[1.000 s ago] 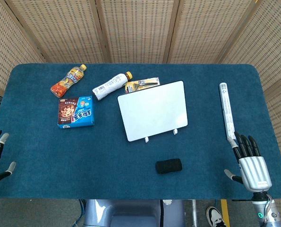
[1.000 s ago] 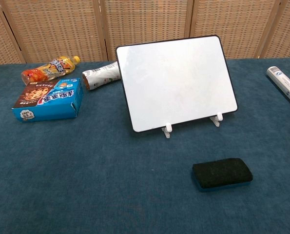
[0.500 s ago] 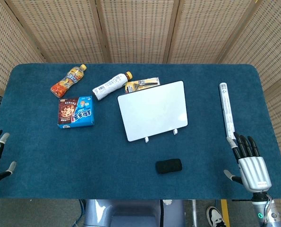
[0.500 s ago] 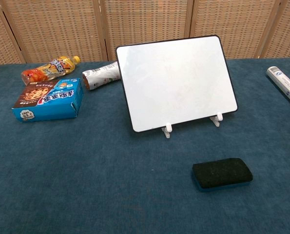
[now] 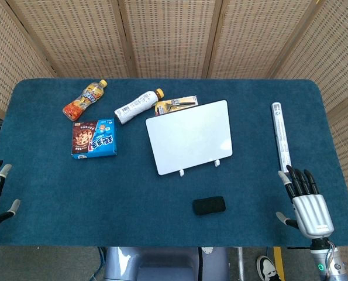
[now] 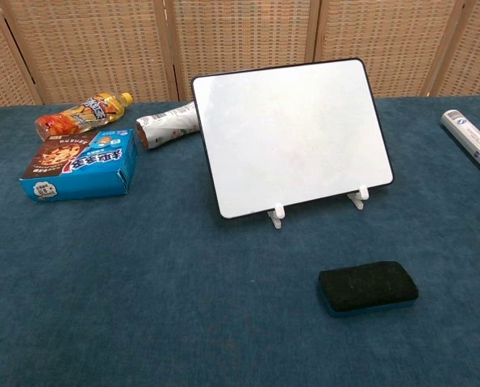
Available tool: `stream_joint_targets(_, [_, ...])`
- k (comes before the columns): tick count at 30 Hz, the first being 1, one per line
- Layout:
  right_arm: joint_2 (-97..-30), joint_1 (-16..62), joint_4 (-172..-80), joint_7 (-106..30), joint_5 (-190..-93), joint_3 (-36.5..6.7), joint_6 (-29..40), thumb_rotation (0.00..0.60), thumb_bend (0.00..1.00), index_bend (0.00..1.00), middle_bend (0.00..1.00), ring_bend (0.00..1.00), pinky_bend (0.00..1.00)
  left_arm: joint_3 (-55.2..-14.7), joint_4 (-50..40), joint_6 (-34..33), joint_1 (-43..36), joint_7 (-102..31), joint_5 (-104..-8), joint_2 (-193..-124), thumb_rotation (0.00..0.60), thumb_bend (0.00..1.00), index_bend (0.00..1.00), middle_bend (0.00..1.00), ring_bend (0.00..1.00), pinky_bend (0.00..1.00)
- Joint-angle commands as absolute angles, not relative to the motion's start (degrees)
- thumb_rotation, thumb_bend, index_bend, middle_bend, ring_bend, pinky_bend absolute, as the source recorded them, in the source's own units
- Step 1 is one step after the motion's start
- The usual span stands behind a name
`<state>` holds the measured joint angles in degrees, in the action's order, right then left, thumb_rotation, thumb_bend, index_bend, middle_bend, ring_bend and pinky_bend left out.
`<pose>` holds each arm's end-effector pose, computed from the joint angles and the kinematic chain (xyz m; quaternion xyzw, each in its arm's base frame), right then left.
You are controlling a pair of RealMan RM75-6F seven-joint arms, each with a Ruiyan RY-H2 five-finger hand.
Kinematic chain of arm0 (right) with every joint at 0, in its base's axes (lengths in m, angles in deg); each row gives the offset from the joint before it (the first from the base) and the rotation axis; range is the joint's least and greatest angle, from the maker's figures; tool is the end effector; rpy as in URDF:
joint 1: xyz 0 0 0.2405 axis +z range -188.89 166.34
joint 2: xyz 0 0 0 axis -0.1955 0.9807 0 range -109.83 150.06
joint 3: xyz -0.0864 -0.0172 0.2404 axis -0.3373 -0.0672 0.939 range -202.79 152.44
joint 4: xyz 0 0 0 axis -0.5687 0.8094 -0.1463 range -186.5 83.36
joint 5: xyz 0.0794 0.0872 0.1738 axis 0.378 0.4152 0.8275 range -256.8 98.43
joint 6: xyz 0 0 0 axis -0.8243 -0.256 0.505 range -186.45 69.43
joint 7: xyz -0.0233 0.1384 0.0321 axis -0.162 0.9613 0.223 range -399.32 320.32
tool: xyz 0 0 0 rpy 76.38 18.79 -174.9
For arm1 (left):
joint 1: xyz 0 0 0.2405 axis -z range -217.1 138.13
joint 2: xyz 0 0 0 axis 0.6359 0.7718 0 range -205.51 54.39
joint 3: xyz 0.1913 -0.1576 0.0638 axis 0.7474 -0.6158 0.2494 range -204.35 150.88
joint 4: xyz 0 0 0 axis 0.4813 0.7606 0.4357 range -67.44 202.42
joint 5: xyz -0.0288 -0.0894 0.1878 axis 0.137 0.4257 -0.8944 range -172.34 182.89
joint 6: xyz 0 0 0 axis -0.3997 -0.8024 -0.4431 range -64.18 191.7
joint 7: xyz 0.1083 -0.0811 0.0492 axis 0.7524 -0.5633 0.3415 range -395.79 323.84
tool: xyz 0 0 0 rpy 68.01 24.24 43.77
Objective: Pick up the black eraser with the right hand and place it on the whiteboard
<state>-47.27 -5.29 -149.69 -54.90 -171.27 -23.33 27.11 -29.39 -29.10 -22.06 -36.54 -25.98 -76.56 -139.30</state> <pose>-0.2675 -0.1793 0.1280 0.6511 -0.3206 0.3830 0.5715 -0.3116 0.1684 0.1591 -0.5875 -0.3805 -0.3349 0.6308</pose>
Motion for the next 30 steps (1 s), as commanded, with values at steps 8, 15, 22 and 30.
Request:
stream_joint_targets(8, [-47.2,-5.2,-149.9,-54.5,-172.6,-23.6,27.6,0.6,0.05,0.03,0.0,0.0,0.0,-29.3,-28.8,-22.0,-36.4,-25.6,-76.8,-139.5,0.6,0.32,0.0,0.0,0.0,0.0])
stream_joint_targets(15, [-46.5,-5.0,-152.6,-55.9,-173.1,-24.1,26.5,0.6,0.05,0.14,0.0,0.0,0.0,-29.3,-28.8,-22.2,-36.5,-25.7,-77.2,-139.5,0.6,0.32,0.0,0.0,0.0,0.0])
stream_joint_targets(22, [-43.8,-3.2,-158.8,-59.3,-173.0,-24.2,22.7,0.6,0.05,0.25,0.0,0.0,0.0,-29.3,-28.7,-22.2,-36.5,-25.7,-77.2,-139.5,0.6,0.32,0.0,0.0,0.0,0.0])
stream_joint_targets(30, [-42.9,0.0,-166.1,-66.8,-168.5,-23.8,15.5,0.6,0.05,0.27,0.0,0.0,0.0,-29.3,-28.7,-22.3,-36.5,-25.7,-77.1,-139.5,0.6,0.32,0.0,0.0,0.0,0.0])
